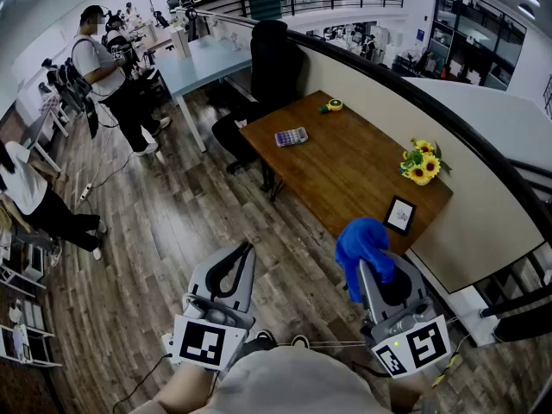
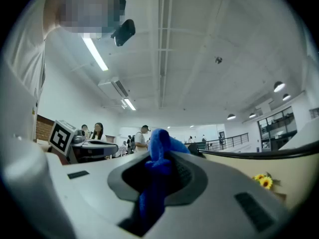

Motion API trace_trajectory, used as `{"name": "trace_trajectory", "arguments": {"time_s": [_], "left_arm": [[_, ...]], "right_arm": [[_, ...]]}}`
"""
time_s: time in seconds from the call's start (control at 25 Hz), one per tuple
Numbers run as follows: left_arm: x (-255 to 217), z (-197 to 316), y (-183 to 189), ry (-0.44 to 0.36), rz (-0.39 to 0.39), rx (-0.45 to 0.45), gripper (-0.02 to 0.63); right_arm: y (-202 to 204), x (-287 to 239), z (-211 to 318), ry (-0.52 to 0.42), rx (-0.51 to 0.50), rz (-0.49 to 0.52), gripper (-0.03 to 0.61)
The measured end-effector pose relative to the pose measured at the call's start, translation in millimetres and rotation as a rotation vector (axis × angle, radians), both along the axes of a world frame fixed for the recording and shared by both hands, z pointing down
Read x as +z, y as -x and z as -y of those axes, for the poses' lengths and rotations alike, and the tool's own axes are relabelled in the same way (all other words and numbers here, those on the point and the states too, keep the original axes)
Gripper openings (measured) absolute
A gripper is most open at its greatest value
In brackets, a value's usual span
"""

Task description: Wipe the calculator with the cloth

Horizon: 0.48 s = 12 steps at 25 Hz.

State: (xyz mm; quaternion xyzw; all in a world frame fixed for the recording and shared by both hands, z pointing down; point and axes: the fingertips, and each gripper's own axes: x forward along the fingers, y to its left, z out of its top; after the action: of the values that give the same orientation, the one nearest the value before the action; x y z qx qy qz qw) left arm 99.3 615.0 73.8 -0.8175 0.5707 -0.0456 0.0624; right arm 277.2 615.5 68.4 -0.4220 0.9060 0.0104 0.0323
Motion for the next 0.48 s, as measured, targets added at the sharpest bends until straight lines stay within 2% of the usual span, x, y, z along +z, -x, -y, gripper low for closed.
{"name": "trace_trajectory", "arguments": {"time_s": [0.16,0.48], "left_arm": [[1,2,3,0.001,-0.003,-0.007,0.017],[5,0,1,0.011,-0.011,0.000,0.017]], "right_arm": [[-1,-2,3,-0.006,0.009,0.021,0.071],[1,9,2,0.046,-0.006,0.044,0.072]]}}
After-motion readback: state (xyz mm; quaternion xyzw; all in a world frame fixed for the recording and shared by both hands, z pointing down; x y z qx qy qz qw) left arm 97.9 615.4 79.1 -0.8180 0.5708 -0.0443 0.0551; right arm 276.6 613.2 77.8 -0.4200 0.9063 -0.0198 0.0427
